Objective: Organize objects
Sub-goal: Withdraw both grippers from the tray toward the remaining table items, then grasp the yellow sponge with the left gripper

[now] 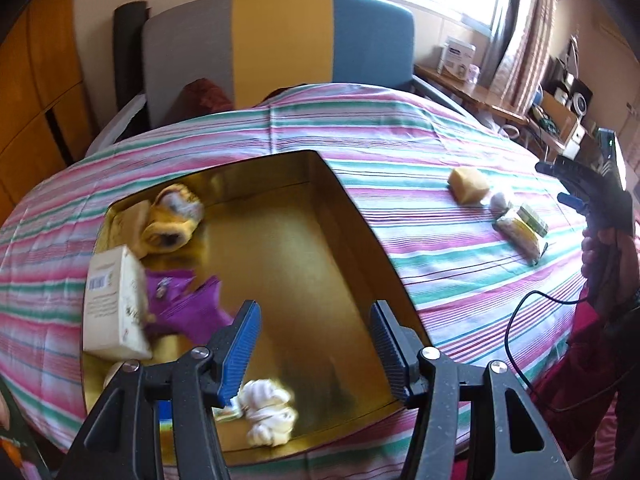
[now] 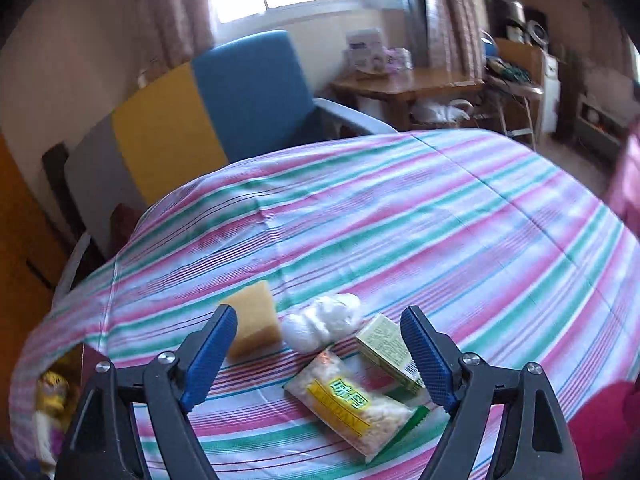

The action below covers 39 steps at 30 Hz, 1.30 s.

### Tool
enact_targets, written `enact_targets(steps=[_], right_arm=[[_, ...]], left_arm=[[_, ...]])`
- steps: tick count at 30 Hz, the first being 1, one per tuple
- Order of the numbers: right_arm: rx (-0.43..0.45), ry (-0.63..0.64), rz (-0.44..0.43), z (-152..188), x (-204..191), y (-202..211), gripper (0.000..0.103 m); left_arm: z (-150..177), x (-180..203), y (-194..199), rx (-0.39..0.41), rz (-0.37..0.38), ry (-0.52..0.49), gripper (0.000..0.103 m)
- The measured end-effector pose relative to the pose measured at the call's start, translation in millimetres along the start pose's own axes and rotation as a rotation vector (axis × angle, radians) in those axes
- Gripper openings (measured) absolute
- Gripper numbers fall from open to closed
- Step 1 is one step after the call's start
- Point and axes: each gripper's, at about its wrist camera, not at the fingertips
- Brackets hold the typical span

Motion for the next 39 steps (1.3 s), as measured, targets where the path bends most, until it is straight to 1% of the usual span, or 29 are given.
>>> enact_targets(steps=[5,8,13,16,20,24,30,31,33,35,37,39], right_arm=[[-0.004,-0.07,-0.018,2.0,11.6,0.7,0.087],[-0.011,-0.083,-0.02,3.0,14.5,1.1,0.089],[-0.023,-0.101,-0.026,3.8,17.1,-1.0,0.09],[-0.013,-0.12,-0.032,3.5,20.3,1.4,0.09],[0.019,-0.168,-0.04,2.3,28.9,8.2,0.09],[0.04,-0.235,-0.066,1.4,41.6,13.2,0.091],[0.035,-0.315,-0.112,-0.6,56.7,12.4,0.091],[0.028,-0.32,-0.121,-0.7,57.7,11.3,0.091],[0.018,-0.322,-0.134,-0.9,57.6,9.7,0.091],[0.01,-0.317,-0.148,-1.0,56.3,8.5,0.091],[0.007,-0.31,-0.159,-1.2,54.8,7.9,0.091],[0.006,-0.311,-0.171,-0.9,55.4,7.7,0.092]], left_arm=[[-12.8,21.9,-6.1,-0.009,0.002,-0.052,0.058],[-20.5,33.9,-9.5,-0.012,0.014,-0.081,0.058],[-34.8,52.4,-16.4,-0.019,0.032,-0.118,0.058],[-44.2,64.1,-23.0,-0.028,0.04,-0.131,0.058],[-58.8,78.5,-33.3,-0.043,0.068,-0.142,0.057],[-74.5,97.9,-45.9,-0.064,0.106,-0.158,0.057],[-106.1,135.7,-72.0,-0.098,0.168,-0.181,0.058],[-112.9,142.5,-77.6,-0.112,0.183,-0.185,0.059],[-127.8,153.5,-90.0,-0.146,0.248,-0.167,0.069],[-146.1,164.8,-103.4,-0.187,0.293,-0.133,0.072],[-162.8,175.1,-113.1,-0.186,0.309,-0.12,0.073],[-180.3,187.0,-125.1,-0.191,0.305,-0.116,0.082]])
Point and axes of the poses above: each gripper's, at about its wrist camera, not at the fingertips, and y roughly against the way its jaws point, x to its right, z to its underside, and after that the axes turned 13 degrees about -x, right-handed
